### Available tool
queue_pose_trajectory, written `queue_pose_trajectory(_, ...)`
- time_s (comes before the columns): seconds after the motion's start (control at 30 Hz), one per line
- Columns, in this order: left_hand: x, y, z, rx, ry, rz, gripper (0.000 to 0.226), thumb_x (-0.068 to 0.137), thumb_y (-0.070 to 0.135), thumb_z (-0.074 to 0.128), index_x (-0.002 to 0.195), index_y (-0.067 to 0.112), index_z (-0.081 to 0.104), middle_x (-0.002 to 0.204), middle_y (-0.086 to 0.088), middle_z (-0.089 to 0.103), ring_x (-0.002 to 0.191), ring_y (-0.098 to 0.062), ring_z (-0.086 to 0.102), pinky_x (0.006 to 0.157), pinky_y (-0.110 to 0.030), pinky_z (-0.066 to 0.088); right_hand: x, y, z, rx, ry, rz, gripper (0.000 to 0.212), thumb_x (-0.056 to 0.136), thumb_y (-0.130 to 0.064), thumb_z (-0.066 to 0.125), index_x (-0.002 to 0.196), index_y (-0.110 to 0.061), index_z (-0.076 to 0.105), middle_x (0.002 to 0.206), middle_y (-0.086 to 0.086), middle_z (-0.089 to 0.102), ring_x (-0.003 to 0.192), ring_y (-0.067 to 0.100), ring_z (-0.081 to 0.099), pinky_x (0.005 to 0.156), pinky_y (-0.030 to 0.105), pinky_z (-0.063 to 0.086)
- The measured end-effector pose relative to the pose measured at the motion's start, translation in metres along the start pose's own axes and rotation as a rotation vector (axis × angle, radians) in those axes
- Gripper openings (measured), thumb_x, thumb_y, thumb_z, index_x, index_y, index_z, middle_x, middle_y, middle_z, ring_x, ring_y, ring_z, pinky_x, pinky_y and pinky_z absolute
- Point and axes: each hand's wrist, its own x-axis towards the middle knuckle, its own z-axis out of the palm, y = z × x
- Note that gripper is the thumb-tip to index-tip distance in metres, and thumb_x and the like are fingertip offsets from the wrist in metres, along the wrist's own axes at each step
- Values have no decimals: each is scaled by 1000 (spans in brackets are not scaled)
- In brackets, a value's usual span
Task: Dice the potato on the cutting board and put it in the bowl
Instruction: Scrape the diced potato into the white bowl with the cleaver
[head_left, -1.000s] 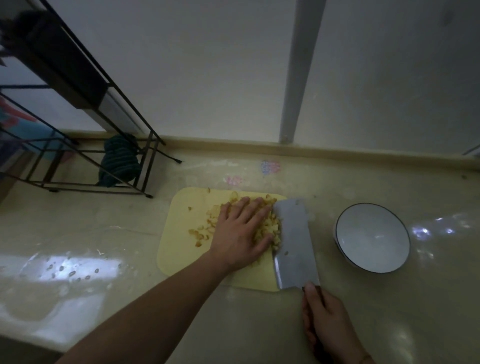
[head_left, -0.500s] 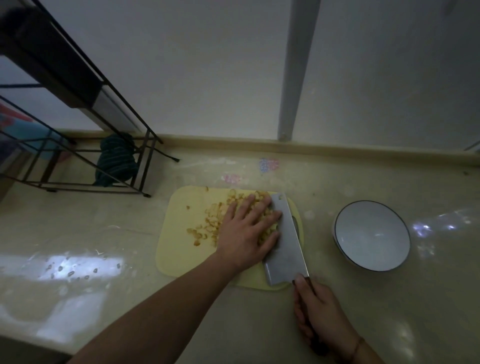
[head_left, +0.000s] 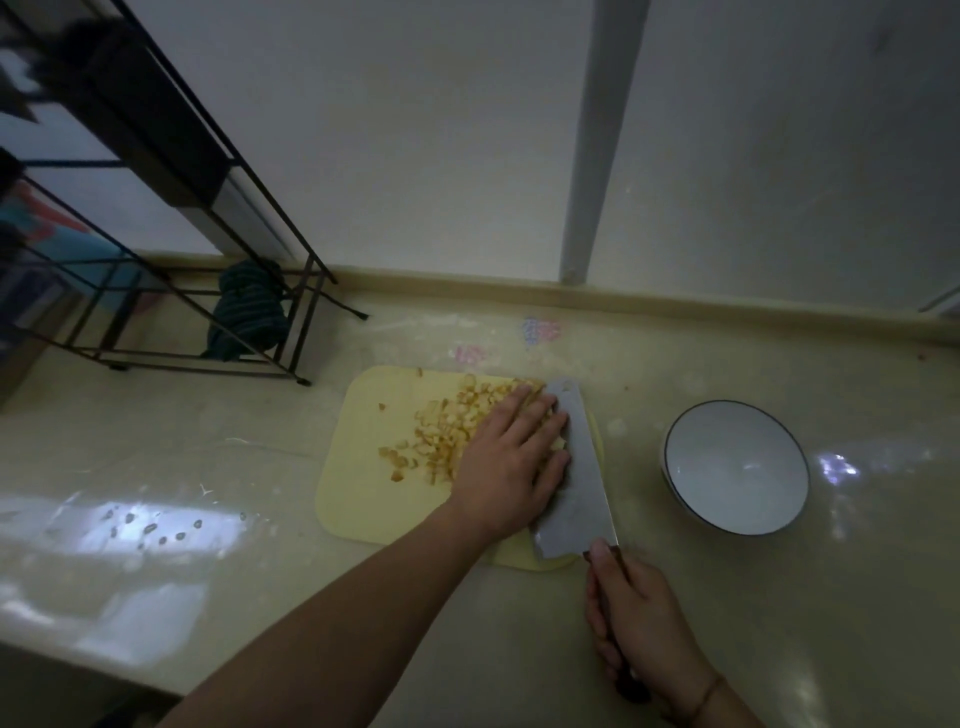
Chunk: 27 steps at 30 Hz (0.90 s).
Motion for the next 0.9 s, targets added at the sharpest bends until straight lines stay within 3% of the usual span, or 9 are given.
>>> queue_pose_trajectory(0.23, 3, 10, 0, -33, 8, -65, 58, 107, 46, 29, 135, 7, 61, 147, -9, 52, 144, -28, 37, 118, -43, 32, -2, 2, 2, 18, 12, 9, 48, 101, -34, 43, 65, -4, 48, 47, 19, 41, 31, 17, 32, 38, 18, 28)
queue_pose_trajectory(0.47, 8, 19, 0, -105, 150, -46, 41, 99, 31, 51, 121, 3, 71, 135, -13, 63, 136, -27, 47, 114, -40, 40, -11, -3, -1, 67, 2, 27, 48, 101, -35, 44, 66, -3, 46, 44, 16, 38, 30, 16, 31, 39, 18, 29)
queue_pose_trajectory(0.57, 13, 24, -2, -131, 170, -38, 39, 99, 30, 54, 120, 2, 71, 135, -13, 62, 137, -27, 47, 115, -38, 38, -12, -5, -5, 79, 5, 24, 49, 101, -34, 44, 69, 3, 44, 48, 18, 38, 31, 16, 31, 39, 20, 28)
queue_pose_trajectory(0.9, 13, 33, -2, -197, 155, -158, 43, 98, 32, 53, 123, 1, 69, 138, -12, 61, 139, -26, 43, 112, -44, 41, -14, -14, -17, 21, -55, 9, 48, 102, -34, 42, 68, -2, 44, 50, 16, 37, 32, 17, 30, 38, 23, 28)
